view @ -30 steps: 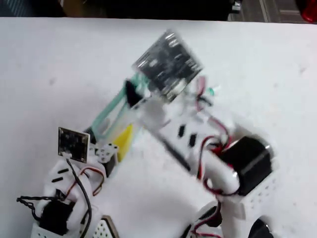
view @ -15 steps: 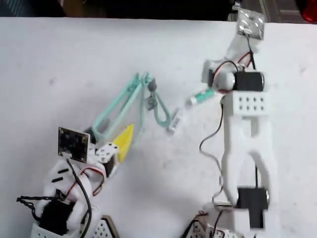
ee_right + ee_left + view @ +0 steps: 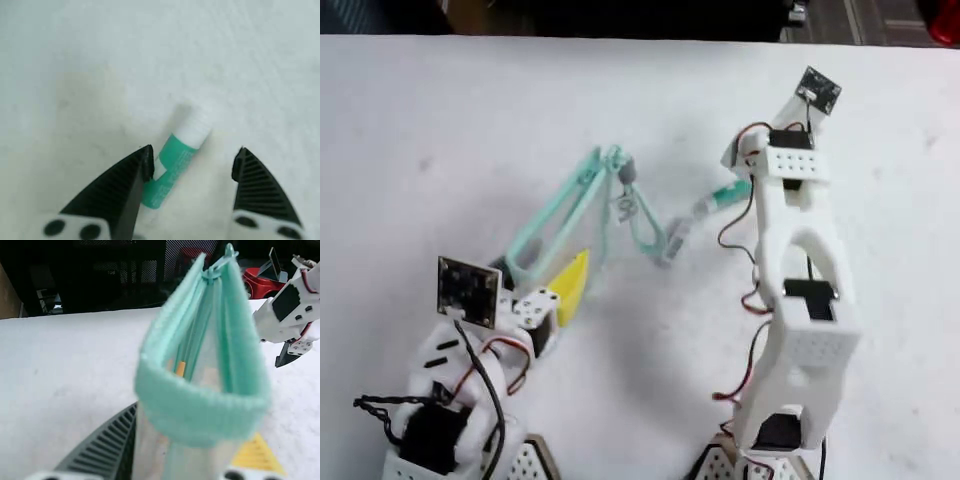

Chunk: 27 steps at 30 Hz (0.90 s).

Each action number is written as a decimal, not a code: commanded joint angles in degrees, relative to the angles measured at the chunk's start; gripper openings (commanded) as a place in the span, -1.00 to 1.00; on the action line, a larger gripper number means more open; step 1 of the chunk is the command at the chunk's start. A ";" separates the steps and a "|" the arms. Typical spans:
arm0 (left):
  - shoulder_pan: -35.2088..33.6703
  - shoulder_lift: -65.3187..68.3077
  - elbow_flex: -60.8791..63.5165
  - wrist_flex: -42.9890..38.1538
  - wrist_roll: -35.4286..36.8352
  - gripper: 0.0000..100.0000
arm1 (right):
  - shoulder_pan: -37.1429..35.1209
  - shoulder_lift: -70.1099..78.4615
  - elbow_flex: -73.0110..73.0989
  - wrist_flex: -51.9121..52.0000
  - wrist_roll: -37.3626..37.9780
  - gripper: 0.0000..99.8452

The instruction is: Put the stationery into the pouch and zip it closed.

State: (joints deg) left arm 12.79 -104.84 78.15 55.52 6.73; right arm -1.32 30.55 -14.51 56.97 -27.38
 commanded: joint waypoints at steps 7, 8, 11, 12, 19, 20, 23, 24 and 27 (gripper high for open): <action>0.84 -0.04 -0.35 0.09 -0.35 -0.54 | -0.57 15.34 -21.36 10.86 -0.35 -0.56; 0.84 -0.04 -0.35 0.09 -0.35 -0.54 | -0.48 16.48 -23.03 12.79 -0.35 -0.63; 0.84 -0.04 -0.26 0.26 -0.35 -0.54 | -0.57 19.56 -28.04 17.01 -0.35 -0.94; 0.84 -0.04 -0.35 0.35 -0.26 -0.54 | -0.66 20.35 -29.36 18.07 -0.26 -0.99; 0.84 -0.04 -0.44 0.53 4.31 -0.54 | -0.22 23.96 -35.52 23.60 -0.26 -0.97; 0.84 -0.04 -0.44 0.53 4.31 -0.54 | -0.22 24.04 -35.96 24.22 -0.26 -0.97; 0.84 -0.04 -0.44 0.53 4.22 -0.54 | -0.40 23.16 -36.75 26.42 -0.26 -0.97; 0.84 -0.04 -0.44 0.53 4.22 -0.54 | -0.40 22.55 -38.07 28.09 -0.26 -0.97; 0.84 -0.04 -0.35 0.35 4.22 -0.54 | -0.66 19.74 -42.64 34.07 -0.26 -0.97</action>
State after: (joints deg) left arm 12.79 -104.84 78.15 55.52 9.89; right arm -1.32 55.08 -51.96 86.42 -27.56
